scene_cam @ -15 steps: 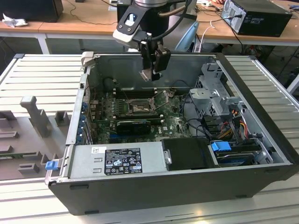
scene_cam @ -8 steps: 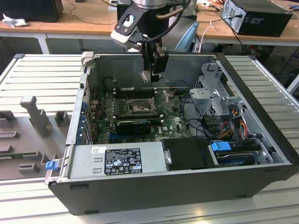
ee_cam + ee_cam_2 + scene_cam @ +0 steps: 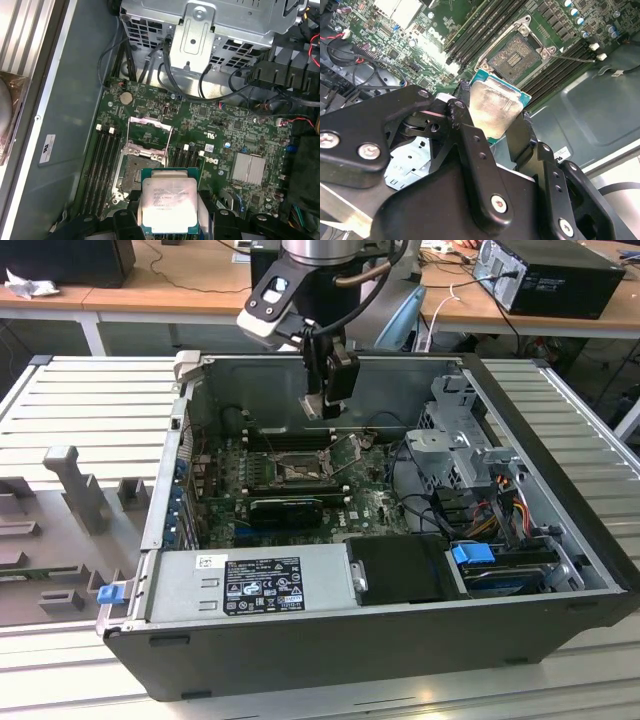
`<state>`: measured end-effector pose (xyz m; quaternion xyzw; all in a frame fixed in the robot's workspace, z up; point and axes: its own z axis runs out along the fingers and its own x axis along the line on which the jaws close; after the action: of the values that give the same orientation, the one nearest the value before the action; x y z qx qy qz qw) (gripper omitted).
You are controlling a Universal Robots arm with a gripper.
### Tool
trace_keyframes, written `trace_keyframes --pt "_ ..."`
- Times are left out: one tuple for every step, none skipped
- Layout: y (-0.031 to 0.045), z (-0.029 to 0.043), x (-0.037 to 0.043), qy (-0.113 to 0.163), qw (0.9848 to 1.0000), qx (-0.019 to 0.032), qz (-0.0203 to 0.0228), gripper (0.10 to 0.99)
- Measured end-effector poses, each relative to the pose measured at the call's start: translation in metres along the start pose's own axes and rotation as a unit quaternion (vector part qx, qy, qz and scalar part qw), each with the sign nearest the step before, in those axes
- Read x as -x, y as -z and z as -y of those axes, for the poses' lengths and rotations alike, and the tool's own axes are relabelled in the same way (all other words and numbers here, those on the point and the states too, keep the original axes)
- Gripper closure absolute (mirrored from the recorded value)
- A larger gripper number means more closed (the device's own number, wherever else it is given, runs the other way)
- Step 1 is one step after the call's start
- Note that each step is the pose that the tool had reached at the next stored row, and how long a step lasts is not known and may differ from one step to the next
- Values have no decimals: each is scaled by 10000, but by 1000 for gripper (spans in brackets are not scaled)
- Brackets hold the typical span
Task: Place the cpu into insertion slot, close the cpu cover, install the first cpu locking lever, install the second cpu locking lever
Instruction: 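Place the cpu into insertion slot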
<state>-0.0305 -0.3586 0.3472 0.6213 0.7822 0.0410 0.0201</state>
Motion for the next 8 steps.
trace_keyframes --pt "-1 0 0 -1 10000 0 0 557" --pt "-2 0 0 -2 10000 0 0 557" --pt "-3 0 0 -3 10000 0 0 557" --pt "-4 1 0 -4 10000 0 0 557" --pt "-6 1 0 -4 10000 0 0 557" --pt "-6 1 0 -5 10000 0 1 557" --pt "-8 1 0 -6 10000 0 1 557" --pt "-9 1 0 -7 10000 0 1 557"
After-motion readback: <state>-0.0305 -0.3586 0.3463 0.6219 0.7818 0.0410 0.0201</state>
